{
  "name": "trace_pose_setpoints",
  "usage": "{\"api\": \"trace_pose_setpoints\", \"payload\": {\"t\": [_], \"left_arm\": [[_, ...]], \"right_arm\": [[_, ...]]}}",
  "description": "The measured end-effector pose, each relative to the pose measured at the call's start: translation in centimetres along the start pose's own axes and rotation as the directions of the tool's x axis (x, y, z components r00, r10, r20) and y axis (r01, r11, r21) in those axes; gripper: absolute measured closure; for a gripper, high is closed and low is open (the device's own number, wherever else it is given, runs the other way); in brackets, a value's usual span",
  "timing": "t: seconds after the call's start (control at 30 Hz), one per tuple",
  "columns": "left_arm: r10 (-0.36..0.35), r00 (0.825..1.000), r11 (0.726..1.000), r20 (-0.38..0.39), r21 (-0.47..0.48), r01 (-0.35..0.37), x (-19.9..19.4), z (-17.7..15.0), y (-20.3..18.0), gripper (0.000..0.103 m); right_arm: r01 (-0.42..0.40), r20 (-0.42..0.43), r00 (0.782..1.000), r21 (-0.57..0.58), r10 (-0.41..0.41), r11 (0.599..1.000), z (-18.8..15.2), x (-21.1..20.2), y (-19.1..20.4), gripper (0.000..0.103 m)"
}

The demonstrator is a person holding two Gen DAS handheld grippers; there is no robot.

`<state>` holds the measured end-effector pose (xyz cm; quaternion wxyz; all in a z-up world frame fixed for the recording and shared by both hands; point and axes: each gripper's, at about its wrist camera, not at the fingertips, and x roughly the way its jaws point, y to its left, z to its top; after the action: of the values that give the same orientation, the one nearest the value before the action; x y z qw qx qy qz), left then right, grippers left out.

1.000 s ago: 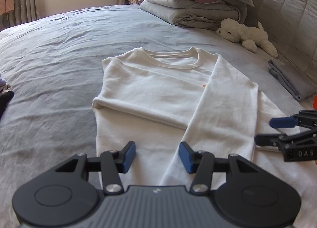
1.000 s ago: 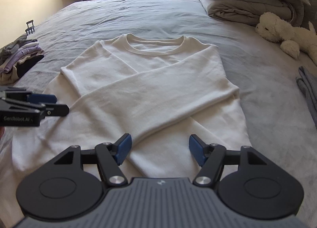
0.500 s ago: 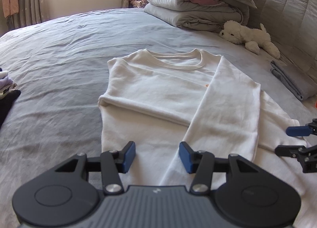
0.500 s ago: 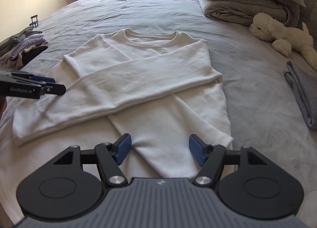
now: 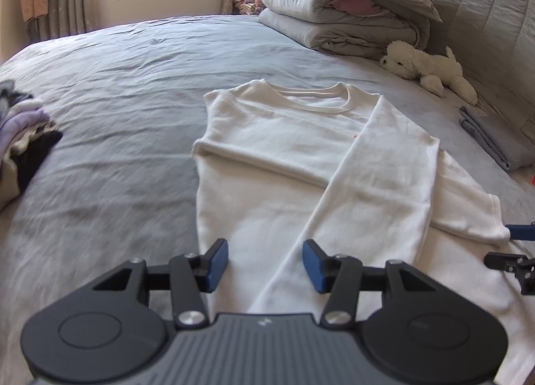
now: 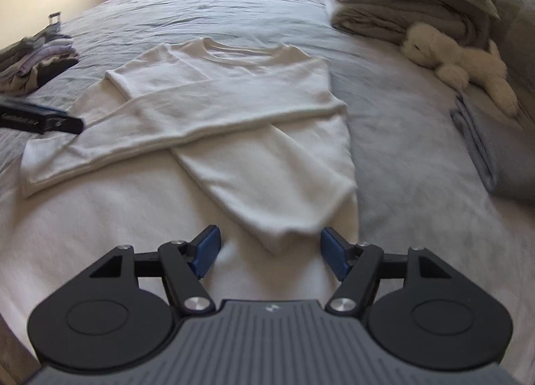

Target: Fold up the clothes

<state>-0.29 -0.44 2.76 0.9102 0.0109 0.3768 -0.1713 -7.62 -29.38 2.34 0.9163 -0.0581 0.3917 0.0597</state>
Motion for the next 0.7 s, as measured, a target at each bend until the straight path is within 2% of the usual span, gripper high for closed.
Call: {"api": "trace_pose_setpoints", "payload": {"t": [0.17, 0.27, 0.7], "left_arm": [[0.009, 1.0, 1.0, 0.003, -0.025, -0.009, -2.1, -2.3, 0.4, 0.052], [0.027, 1.0, 0.999, 0.002, -0.037, -0.027, -3.5, -3.7, 0.5, 0.045], [0.059, 0.998, 0.994, 0.017, -0.093, -0.057, -8.3, -8.7, 1.4, 0.045]], "right_arm": [[0.009, 0.007, 1.0, 0.045, -0.009, 0.999, -1.4, -1.2, -0.7, 0.033], [0.015, 0.015, 1.0, 0.06, -0.016, 0.998, -2.3, -2.1, -0.7, 0.033], [0.086, 0.012, 0.996, 0.127, -0.089, 0.988, -6.4, -5.4, -1.1, 0.033]]}}
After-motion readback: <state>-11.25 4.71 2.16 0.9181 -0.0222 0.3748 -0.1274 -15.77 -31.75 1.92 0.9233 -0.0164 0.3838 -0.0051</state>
